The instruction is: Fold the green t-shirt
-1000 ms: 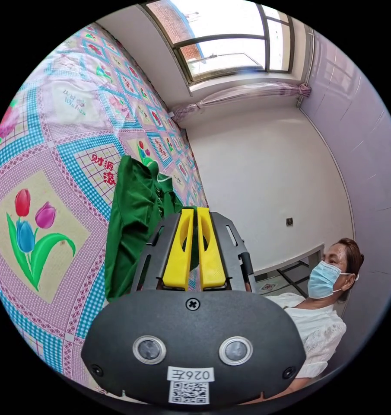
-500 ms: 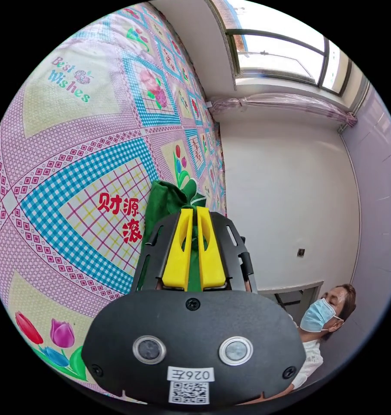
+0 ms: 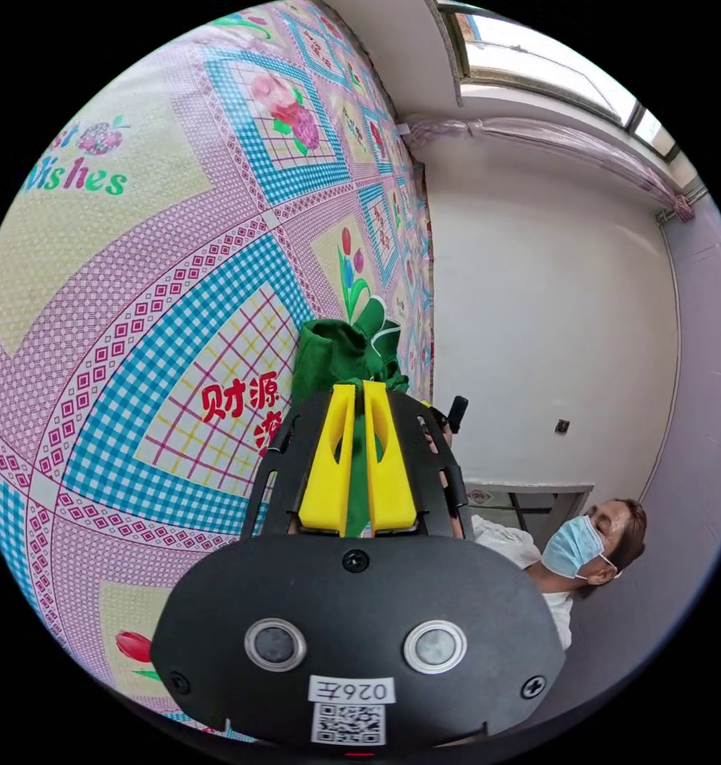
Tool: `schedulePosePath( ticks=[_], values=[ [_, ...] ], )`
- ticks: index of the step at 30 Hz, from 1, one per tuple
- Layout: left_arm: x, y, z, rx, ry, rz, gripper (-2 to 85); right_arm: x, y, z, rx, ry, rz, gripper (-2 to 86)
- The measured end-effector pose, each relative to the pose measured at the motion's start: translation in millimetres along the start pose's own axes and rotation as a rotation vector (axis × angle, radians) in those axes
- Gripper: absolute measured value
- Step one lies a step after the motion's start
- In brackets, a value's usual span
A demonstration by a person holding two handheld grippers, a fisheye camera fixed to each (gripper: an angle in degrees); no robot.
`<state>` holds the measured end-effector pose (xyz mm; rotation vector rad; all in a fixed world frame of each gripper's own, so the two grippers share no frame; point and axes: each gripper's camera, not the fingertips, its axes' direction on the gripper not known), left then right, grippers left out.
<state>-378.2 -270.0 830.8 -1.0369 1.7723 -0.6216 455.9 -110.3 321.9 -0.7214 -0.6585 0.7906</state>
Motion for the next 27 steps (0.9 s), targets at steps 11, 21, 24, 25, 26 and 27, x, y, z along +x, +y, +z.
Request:
schedulePosePath(
  ticks=[11,21,24,25,26,27],
  values=[
    [59,-18,12,-0.128,-0.063,0.162,12.5,-75,-101,134,-0.455,0.185,-0.293,-0.9],
    [36,5,-32,0.231,-0.028,0.121,9.7,-46,-156,92,-0.201,0.167,-0.122,-0.9],
    [57,26,1,0.169,-0.097,0.213,1.8,-60,-144,85,-0.125,0.170,-0.139,-0.9],
    [70,34,26,0.102,-0.103,0.272,0.1,-69,-136,88,-0.125,0.166,-0.166,-0.9],
    [83,42,55,0.033,-0.114,0.336,-0.5,-78,-128,94,-0.140,0.159,-0.196,-0.9],
    [89,45,70,-0.007,-0.122,0.366,-0.6,-82,-124,99,-0.155,0.153,-0.211,-0.9]
  ],
)
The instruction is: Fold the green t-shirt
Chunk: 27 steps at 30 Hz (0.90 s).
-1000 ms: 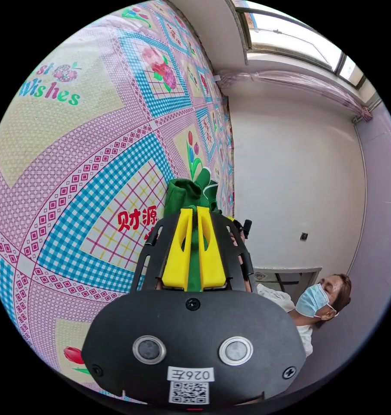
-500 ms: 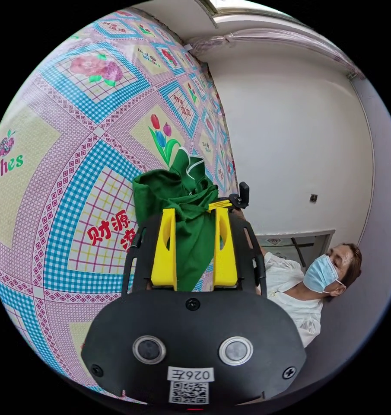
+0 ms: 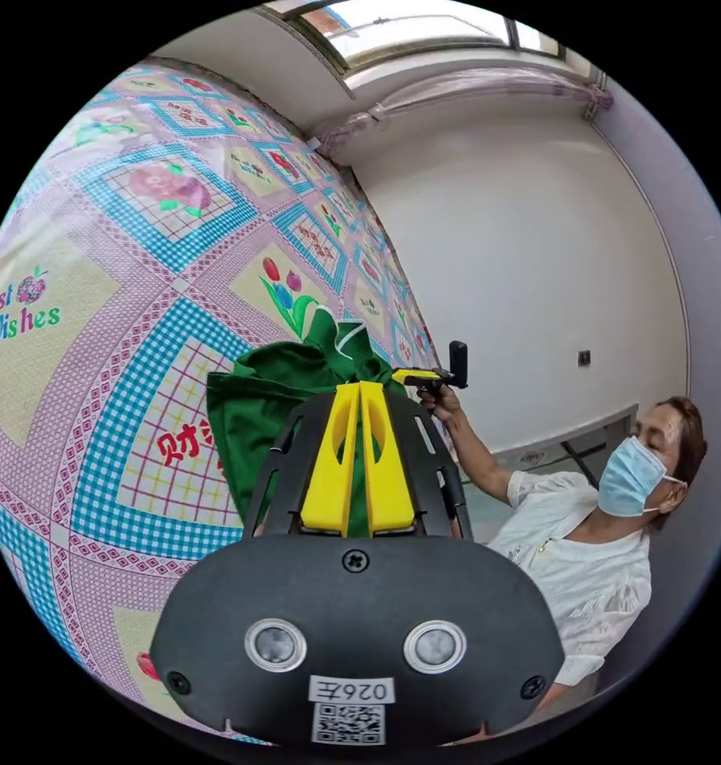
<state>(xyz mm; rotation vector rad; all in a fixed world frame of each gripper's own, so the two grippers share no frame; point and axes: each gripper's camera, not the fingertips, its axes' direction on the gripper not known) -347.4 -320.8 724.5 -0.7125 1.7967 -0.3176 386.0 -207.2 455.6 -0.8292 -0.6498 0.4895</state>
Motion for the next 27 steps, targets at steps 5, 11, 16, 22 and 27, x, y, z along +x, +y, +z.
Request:
schedulePosePath(
  ticks=[5,11,16,22,27],
  values=[
    [39,-1,133,-0.331,-0.100,0.165,-1.0,-29,-5,59,-0.177,0.038,-0.089,-0.9],
    [1,-23,177,-0.349,-0.297,0.036,-1.0,-4,-14,45,-0.007,0.137,0.072,-0.9],
    [-10,-3,140,-0.127,-0.319,-0.071,-1.0,-10,21,32,0.123,-0.005,0.087,-0.9],
    [21,42,207,-0.221,-0.340,0.099,-1.0,-50,33,111,-0.044,0.015,0.019,-0.9],
    [2,51,190,-0.085,-0.545,-0.052,-1.0,-72,64,91,0.201,0.191,0.112,-0.9]
  ],
)
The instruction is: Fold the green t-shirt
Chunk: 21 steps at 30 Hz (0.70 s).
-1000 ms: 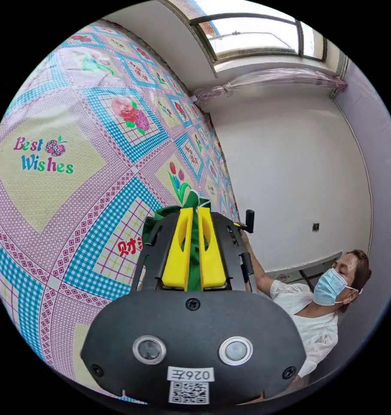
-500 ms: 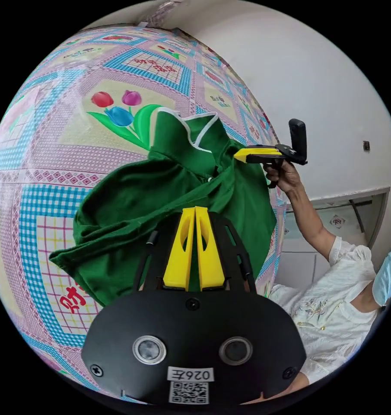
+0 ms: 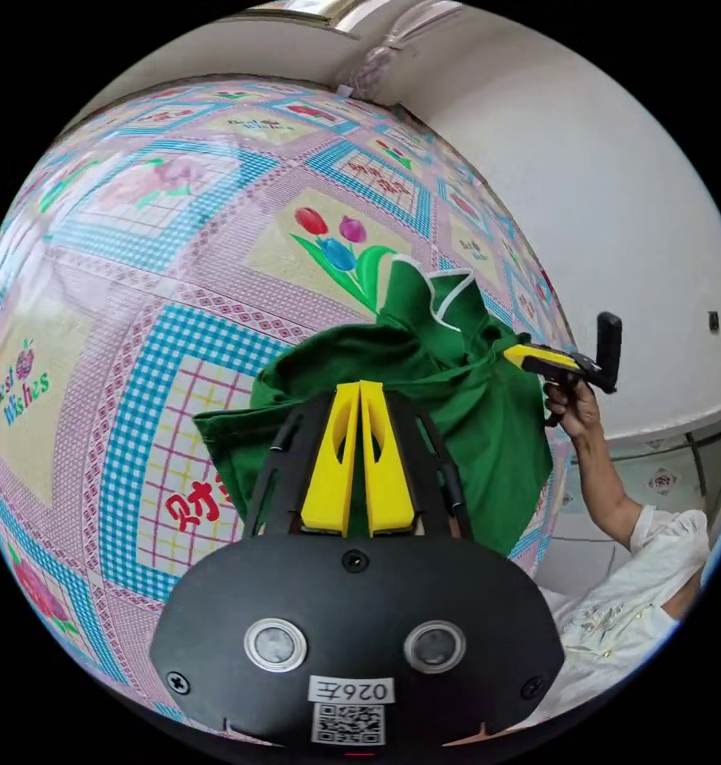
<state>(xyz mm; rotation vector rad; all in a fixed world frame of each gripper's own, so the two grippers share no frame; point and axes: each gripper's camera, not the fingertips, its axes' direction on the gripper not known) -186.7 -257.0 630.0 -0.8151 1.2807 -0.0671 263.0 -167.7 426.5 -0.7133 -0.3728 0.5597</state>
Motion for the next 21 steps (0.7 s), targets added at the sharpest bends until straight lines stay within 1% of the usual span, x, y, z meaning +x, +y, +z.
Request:
schedulePosePath(
  ticks=[2,4,7,9,10,11,15,17,21],
  values=[
    [-6,13,-22,0.068,-0.031,-0.017,-1.0,-28,43,-43,0.312,0.010,-0.064,-0.9],
    [-6,31,-38,0.114,-0.074,-0.029,-1.0,-53,76,-59,0.431,-0.004,-0.152,-0.9],
    [6,74,-59,0.186,-0.141,-0.025,-1.0,-95,115,-55,0.413,-0.086,-0.229,-0.9],
    [18,105,-66,0.215,-0.191,-0.024,-1.0,-124,141,-53,0.494,-0.049,-0.198,-0.8],
    [27,126,-70,0.232,-0.219,-0.019,-1.0,-147,155,-47,0.517,-0.021,-0.220,-0.8],
    [36,148,-72,0.248,-0.235,-0.015,-1.0,-170,164,-36,0.480,0.012,-0.241,-0.6],
    [61,213,-79,0.282,-0.269,-0.019,-1.0,-240,187,11,0.368,0.025,-0.332,2.4],
    [75,251,-83,0.290,-0.298,-0.016,-1.0,-295,202,49,0.250,0.073,-0.448,4.1],
    [91,301,-87,0.285,-0.328,-0.017,-1.0,-374,229,106,0.138,0.214,-0.648,3.8]
  ],
)
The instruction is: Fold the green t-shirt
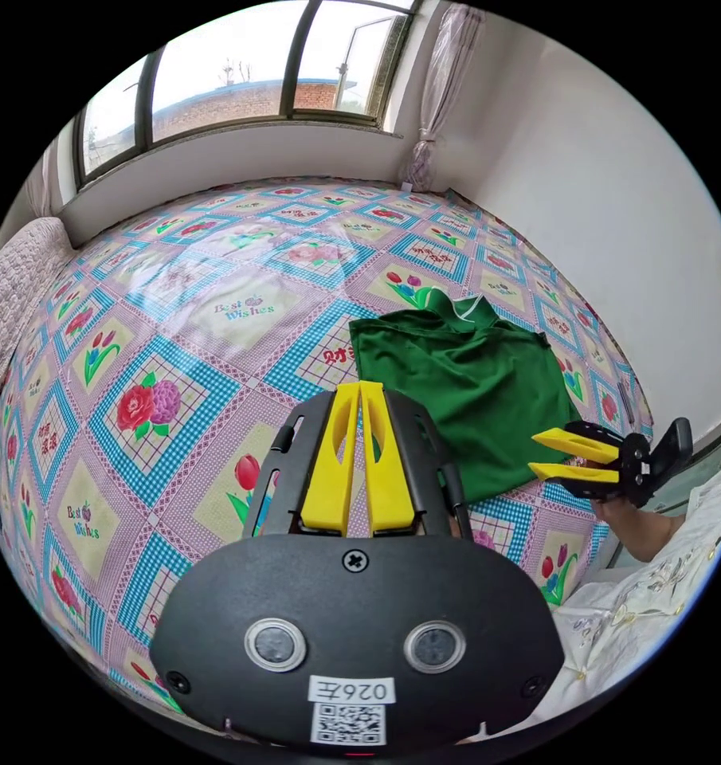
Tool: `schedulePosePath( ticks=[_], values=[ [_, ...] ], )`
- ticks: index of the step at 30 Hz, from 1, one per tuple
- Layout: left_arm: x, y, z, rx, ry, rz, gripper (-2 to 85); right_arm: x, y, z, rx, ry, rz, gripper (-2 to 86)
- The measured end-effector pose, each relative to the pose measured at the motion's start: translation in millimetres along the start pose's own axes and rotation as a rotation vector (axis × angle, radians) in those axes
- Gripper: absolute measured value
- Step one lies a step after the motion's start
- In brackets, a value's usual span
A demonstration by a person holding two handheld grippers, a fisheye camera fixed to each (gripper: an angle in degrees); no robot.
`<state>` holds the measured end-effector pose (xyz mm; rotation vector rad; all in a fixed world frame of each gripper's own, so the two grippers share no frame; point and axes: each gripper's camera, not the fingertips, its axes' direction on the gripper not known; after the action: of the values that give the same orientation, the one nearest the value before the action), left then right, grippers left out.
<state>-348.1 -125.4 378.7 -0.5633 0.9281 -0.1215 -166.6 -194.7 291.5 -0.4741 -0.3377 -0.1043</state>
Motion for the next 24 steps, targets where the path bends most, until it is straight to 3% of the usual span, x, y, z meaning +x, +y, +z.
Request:
schedulePosePath(
  ticks=[4,11,24],
  values=[
    [6,48,-21,0.008,-0.001,-0.013,-1.0,-85,-17,46,-0.098,0.082,-0.199,5.4],
    [5,110,-36,0.007,0.013,-0.047,-1.0,-171,-34,116,-0.214,0.183,-0.351,7.0],
    [-4,147,-28,0.010,0.041,-0.096,-1.0,-227,-52,183,-0.268,0.315,-0.389,6.1]
  ],
)
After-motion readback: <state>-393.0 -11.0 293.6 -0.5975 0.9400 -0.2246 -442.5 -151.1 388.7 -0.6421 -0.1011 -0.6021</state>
